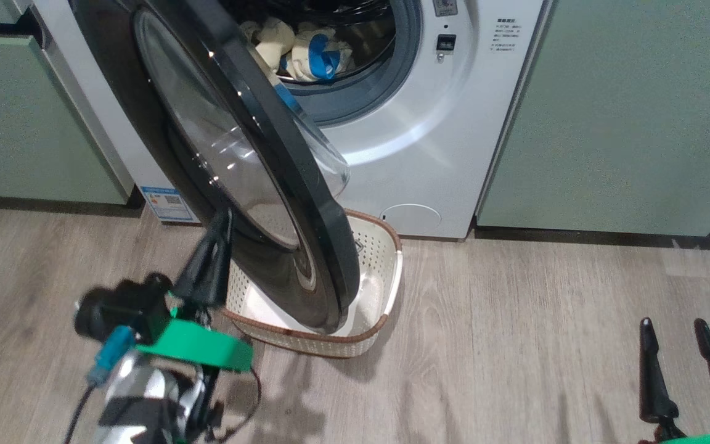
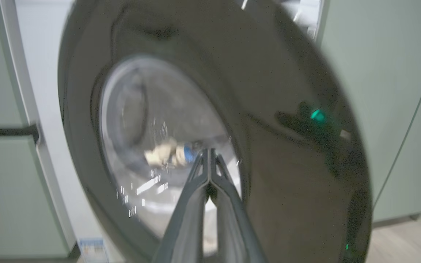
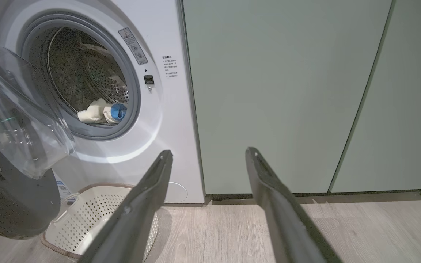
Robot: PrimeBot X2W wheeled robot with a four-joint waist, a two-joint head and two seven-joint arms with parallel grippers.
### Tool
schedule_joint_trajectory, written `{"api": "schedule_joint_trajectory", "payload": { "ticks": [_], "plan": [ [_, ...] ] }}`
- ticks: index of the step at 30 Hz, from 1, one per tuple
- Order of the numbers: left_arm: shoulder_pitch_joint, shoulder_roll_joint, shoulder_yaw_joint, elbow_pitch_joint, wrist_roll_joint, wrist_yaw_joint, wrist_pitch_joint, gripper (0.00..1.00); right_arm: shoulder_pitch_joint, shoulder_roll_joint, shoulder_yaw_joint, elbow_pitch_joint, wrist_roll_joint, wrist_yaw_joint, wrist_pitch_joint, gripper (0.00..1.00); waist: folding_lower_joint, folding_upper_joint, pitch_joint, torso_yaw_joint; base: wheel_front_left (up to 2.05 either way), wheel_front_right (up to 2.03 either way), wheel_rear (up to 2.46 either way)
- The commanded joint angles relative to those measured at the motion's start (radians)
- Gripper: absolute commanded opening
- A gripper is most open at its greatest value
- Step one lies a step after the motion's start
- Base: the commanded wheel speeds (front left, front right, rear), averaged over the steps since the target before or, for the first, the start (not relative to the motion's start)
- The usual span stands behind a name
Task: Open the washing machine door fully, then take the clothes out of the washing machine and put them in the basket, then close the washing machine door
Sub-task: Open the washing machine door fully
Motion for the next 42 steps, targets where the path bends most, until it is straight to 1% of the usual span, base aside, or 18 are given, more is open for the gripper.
{"api": "schedule_joint_trajectory", "payload": {
  "ticks": [1, 5, 8, 13, 17, 18, 19, 23, 26, 29, 32, 36, 42],
  "plan": [
    [-0.063, 0.024, 0.044, -0.066, 0.012, 0.006, -0.005, 0.0, -0.023, -0.011, 0.018, -0.037, -0.013, 0.004, -0.009, 1.0, 0.0, 0.0, 0.0, -0.001, 0.0, 0.0, 0.0],
    [-0.089, 0.034, 0.034, -0.217, 0.05, 0.019, -0.005, 0.0, -0.027, -0.01, 0.023, -0.049, -0.013, 0.004, -0.009, 1.0, 0.0, 0.0, 0.001, -0.009, 0.0, 0.0, 0.0],
    [-0.113, 0.036, 0.009, -0.311, 0.067, 0.016, 0.004, 0.0, -0.03, -0.01, 0.026, -0.055, -0.014, 0.004, -0.01, 1.0, 0.0, 0.0, 0.002, -0.015, 0.0, 0.0, 0.0],
    [-0.153, 0.028, -0.085, -0.43, 0.074, -0.022, 0.051, 0.0, -0.033, -0.01, 0.03, -0.056, -0.017, 0.004, -0.01, 1.0, 0.0, 0.0, 0.003, -0.026, 0.0, 0.0, 0.0],
    [-0.155, 0.015, -0.19, -0.468, 0.057, -0.058, 0.114, 0.0, -0.033, -0.009, 0.03, -0.055, -0.018, 0.004, -0.01, 1.0, 0.0, 0.0, 0.002, -0.034, 0.0, 0.0, 0.0],
    [-0.153, 0.012, -0.218, -0.466, 0.047, -0.067, 0.134, 0.0, -0.033, -0.009, 0.031, -0.055, -0.019, 0.004, -0.01, 1.0, 0.0, 0.0, 0.002, -0.036, 0.0, 0.0, 0.0],
    [-0.153, 0.012, -0.218, -0.466, 0.047, -0.067, 0.134, 0.0, -0.033, -0.009, 0.031, -0.055, -0.019, 0.004, -0.01, 1.0, 0.0, 0.0, 0.002, -0.036, 0.0, 0.0, 0.0],
    [-0.139, 0.002, -0.314, -0.439, 0.008, -0.093, 0.202, 0.0, -0.03, -0.007, 0.034, -0.055, -0.02, 0.004, -0.01, 1.0, 0.0, 0.0, 0.002, -0.043, 0.0, 0.0, 0.0],
    [-0.12, -0.002, -0.364, -0.401, -0.015, -0.096, 0.249, 0.0, -0.032, -0.006, 0.038, -0.053, -0.019, 0.004, -0.01, 1.0, 0.0, 0.0, 0.003, -0.049, 0.0, 0.0, 0.0],
    [-0.104, -0.004, -0.389, -0.354, -0.034, -0.092, 0.291, 0.0, -0.032, -0.005, 0.039, -0.052, -0.019, 0.004, -0.01, 1.0, 0.0, 0.0, 0.005, -0.052, 0.0, 0.0, 0.0],
    [-0.093, -0.004, -0.386, -0.288, -0.039, -0.07, 0.329, 0.0, -0.033, -0.006, 0.046, -0.049, -0.021, 0.004, -0.01, 1.0, 0.0, 0.0, 0.009, -0.057, 0.0, 0.0, 0.0],
    [-0.1, 0.002, -0.35, -0.237, -0.03, -0.036, 0.327, 0.0, -0.038, -0.009, 0.049, -0.048, -0.02, 0.004, -0.01, 1.0, 0.0, 0.0, 0.013, -0.061, 0.0, 0.0, 0.0],
    [-0.116, 0.01, -0.31, -0.166, -0.02, 0.003, 0.316, 0.0, -0.039, -0.013, 0.053, -0.04, -0.018, 0.004, -0.01, 1.0, 0.0, 0.0, 0.016, -0.068, 0.0, 0.0, 0.0]
  ]
}}
